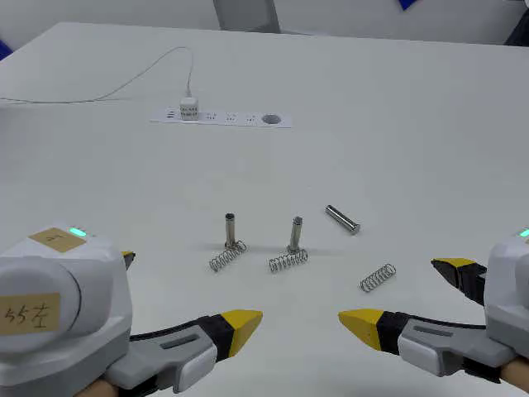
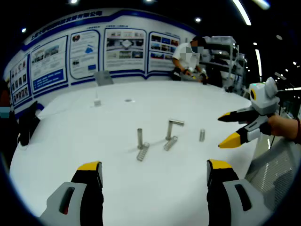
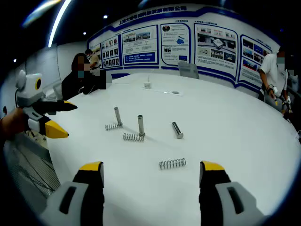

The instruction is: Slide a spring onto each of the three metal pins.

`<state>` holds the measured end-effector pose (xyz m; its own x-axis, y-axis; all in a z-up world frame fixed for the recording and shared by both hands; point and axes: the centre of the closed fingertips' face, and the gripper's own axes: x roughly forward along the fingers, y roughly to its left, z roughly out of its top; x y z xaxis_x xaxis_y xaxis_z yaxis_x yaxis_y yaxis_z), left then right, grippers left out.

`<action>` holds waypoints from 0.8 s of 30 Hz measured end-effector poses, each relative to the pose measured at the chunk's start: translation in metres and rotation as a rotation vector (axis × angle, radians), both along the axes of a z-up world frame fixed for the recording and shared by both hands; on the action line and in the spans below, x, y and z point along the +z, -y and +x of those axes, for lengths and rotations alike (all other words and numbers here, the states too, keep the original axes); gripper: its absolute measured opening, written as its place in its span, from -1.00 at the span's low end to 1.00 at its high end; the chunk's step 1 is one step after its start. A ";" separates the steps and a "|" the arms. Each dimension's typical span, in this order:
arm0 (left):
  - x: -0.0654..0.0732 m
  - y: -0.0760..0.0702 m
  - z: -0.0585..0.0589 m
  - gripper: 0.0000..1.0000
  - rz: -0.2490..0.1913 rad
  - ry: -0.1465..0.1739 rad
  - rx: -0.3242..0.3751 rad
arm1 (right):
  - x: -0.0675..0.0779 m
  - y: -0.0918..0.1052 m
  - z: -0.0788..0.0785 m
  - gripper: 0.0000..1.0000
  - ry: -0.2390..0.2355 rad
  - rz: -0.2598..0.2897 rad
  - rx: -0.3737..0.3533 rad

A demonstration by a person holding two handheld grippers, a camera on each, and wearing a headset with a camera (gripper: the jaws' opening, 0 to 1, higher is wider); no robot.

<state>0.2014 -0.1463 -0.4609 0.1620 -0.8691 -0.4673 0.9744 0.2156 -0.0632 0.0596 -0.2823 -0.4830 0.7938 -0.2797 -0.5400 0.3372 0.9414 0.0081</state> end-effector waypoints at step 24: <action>0.004 0.001 -0.001 0.84 -0.018 0.002 -0.004 | 0.000 -0.001 -0.002 0.68 -0.005 0.003 -0.004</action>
